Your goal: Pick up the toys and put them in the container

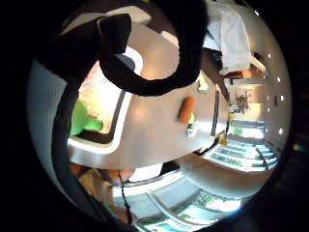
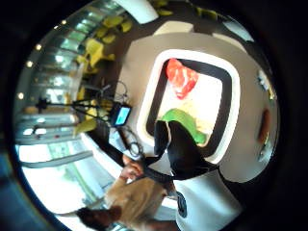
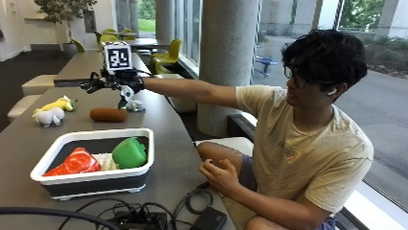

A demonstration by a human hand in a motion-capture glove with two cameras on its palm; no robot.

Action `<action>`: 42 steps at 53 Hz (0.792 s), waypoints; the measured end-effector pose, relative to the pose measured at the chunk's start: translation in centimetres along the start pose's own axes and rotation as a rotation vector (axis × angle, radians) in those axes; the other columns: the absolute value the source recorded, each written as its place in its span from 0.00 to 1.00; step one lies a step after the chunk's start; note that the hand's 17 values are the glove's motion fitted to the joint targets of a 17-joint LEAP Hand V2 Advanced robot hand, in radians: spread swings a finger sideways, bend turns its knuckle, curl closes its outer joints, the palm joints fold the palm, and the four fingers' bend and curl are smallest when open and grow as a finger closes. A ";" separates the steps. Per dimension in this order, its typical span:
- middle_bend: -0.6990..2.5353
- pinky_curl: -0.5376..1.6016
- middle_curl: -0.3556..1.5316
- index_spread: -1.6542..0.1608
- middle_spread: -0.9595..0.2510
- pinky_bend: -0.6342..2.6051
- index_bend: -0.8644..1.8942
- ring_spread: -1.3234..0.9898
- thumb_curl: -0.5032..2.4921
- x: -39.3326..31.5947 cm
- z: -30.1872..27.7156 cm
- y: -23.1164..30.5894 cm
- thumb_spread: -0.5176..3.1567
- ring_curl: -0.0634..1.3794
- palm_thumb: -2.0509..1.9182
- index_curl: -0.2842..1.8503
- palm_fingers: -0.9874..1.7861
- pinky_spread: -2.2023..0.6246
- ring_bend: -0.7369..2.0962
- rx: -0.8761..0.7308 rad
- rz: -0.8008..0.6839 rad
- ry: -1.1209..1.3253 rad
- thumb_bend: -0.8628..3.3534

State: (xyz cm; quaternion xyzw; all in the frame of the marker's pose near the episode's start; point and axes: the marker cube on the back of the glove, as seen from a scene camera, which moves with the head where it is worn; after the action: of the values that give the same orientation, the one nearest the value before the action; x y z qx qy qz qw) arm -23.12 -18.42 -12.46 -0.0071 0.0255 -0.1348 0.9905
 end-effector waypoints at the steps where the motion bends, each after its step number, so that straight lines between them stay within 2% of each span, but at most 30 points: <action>1: 0.26 0.41 0.41 0.75 0.75 0.62 0.35 0.57 0.34 0.1 0.1 0.2 0.49 0.25 0.56 0.33 0.29 0.77 0.37 0.001 0.008 -0.012 0.20; 6: 0.26 0.41 0.39 0.75 0.76 0.62 0.35 0.57 0.33 1.8 0.0 1.3 0.49 0.25 0.55 0.32 0.29 0.77 0.36 0.004 -0.029 0.086 0.20; 11: 0.26 0.40 0.38 0.75 0.76 0.62 0.36 0.57 0.32 2.7 1.2 2.6 0.49 0.25 0.55 0.31 0.29 0.76 0.36 0.018 -0.034 0.014 0.20; 14: 0.26 0.40 0.37 0.75 0.76 0.62 0.36 0.57 0.31 3.4 2.4 3.9 0.49 0.25 0.55 0.30 0.30 0.76 0.36 0.015 0.021 -0.032 0.20; 24: 0.26 0.39 0.36 0.76 0.76 0.61 0.36 0.57 0.30 8.1 6.2 7.7 0.49 0.26 0.53 0.29 0.30 0.76 0.35 -0.009 0.000 0.060 0.20; 31: 0.26 0.39 0.35 0.75 0.76 0.60 0.36 0.57 0.29 11.2 8.3 10.6 0.49 0.26 0.53 0.28 0.30 0.76 0.34 -0.038 0.054 0.129 0.20; 36: 0.26 0.38 0.34 0.75 0.76 0.60 0.36 0.57 0.29 15.1 10.7 13.6 0.49 0.26 0.52 0.28 0.30 0.76 0.34 -0.034 0.073 0.092 0.20; 42: 0.26 0.38 0.33 0.75 0.76 0.60 0.36 0.57 0.28 16.6 12.2 16.5 0.49 0.26 0.52 0.27 0.30 0.76 0.34 -0.017 0.152 -0.003 0.20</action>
State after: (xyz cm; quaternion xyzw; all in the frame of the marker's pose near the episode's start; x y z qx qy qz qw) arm -2.10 -6.86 -1.48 -0.0137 0.0258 -0.0592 0.9978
